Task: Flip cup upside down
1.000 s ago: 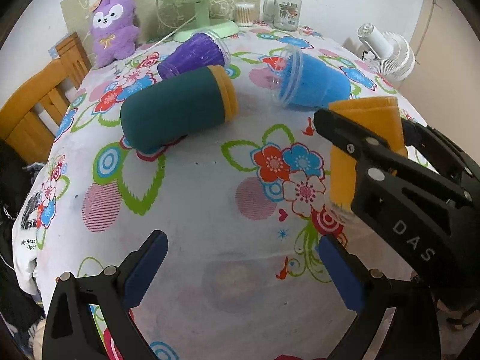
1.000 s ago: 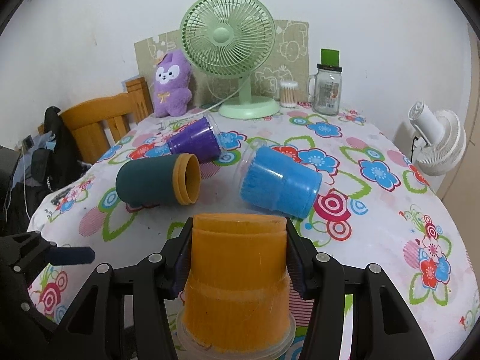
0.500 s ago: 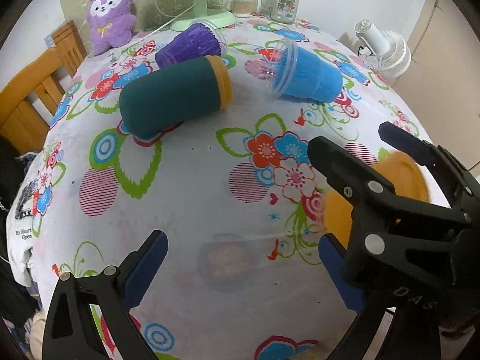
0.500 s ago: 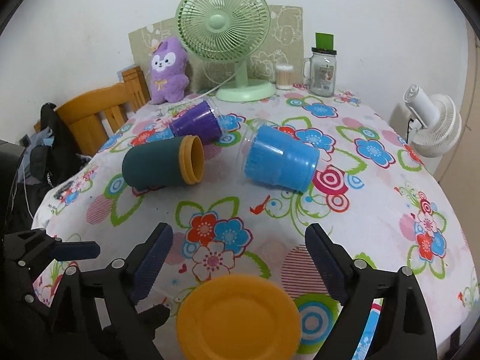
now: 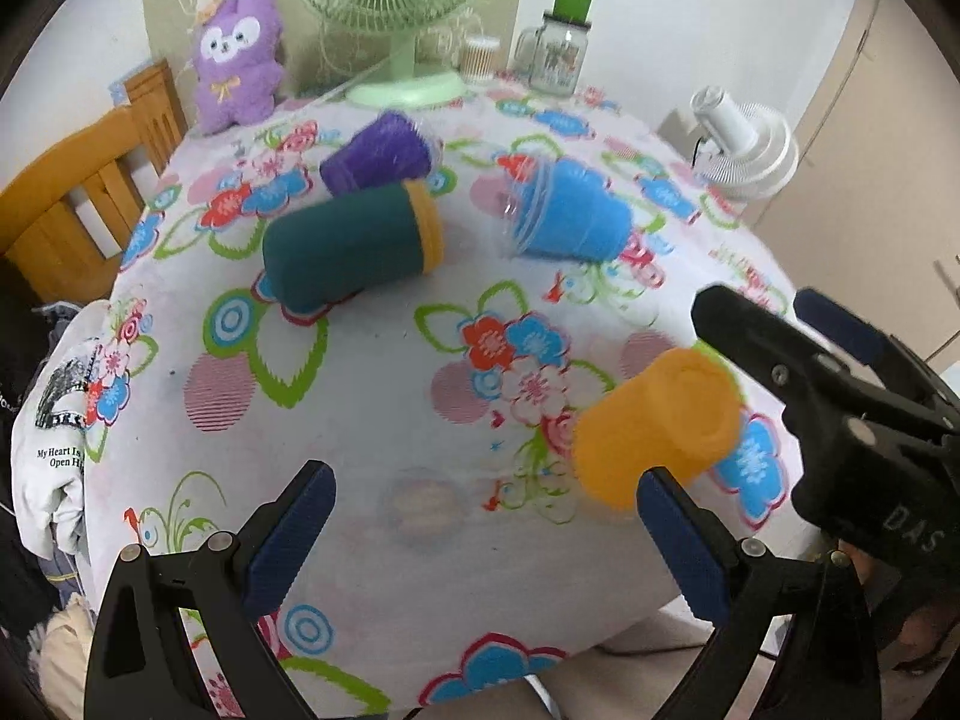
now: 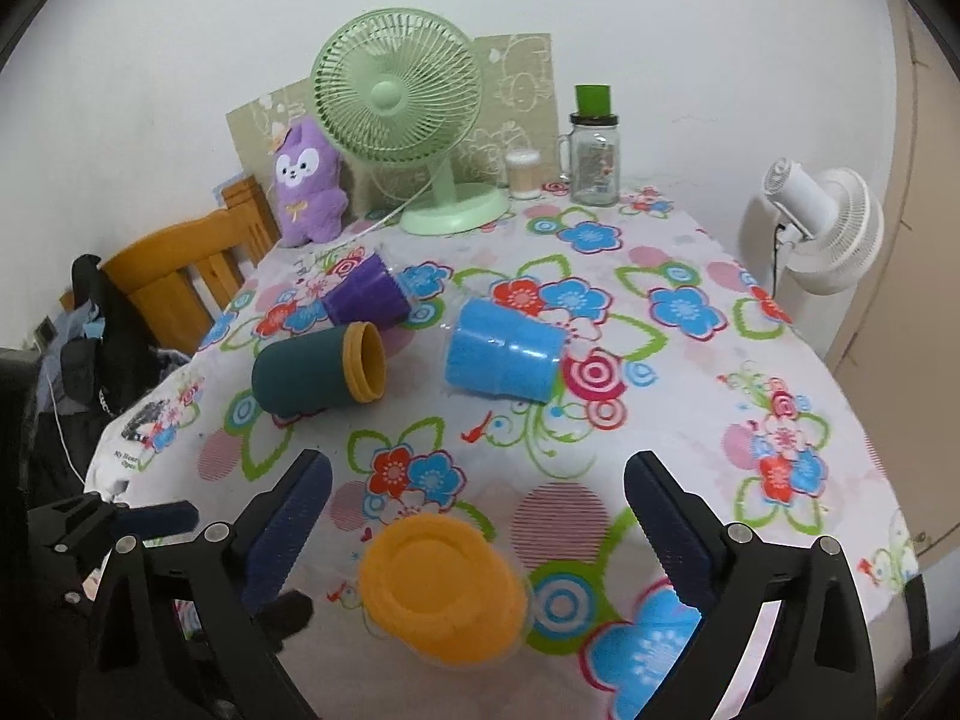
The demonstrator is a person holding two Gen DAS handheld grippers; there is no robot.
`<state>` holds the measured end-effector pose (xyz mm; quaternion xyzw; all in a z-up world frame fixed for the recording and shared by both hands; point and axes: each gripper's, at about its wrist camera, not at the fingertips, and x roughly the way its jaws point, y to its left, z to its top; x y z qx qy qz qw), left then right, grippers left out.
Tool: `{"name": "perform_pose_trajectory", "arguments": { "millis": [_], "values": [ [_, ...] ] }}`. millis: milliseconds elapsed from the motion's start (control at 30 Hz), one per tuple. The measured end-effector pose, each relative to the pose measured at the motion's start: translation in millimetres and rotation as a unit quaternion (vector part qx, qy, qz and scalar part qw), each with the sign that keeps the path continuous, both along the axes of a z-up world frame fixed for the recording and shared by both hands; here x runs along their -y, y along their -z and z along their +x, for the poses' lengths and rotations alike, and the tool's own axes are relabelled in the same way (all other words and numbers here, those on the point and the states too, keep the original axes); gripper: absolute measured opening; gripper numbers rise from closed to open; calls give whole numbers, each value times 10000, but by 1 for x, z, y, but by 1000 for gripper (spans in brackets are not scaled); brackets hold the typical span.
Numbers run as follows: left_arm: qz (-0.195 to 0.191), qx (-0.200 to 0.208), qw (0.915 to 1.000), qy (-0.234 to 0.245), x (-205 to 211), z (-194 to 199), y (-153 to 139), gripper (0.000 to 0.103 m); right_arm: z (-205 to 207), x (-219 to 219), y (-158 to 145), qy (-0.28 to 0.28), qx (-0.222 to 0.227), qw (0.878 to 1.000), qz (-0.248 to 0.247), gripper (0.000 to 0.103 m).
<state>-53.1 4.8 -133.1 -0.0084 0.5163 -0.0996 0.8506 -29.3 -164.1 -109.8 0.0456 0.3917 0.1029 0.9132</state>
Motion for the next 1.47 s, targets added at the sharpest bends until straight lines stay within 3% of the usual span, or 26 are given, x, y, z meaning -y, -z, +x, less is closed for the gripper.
{"name": "perform_pose_trajectory", "arguments": {
  "millis": [167,300,433,800,1133,1467],
  "values": [
    [-2,141,9997,-195,16,-12,-13,102,-9,21,-15,-165,25,9998,-146,100],
    [102,232,9979,-597,27,-23,-9,102,-17,39,-17,-365,96,9988,-307,103],
    [-79,167,9965,-821,34,-33,-2,102,-22,54,-10,-495,21,9979,-428,103],
    [79,223,9963,-829,43,-39,-9,102,-30,67,-6,-305,-196,9975,-609,103],
    [-101,202,9940,-1073,36,-42,-7,102,-32,70,1,-317,-379,9963,-702,103],
    [-30,303,9939,-1058,39,-43,-10,103,-32,66,1,-428,-354,9958,-728,103]
  ]
}}
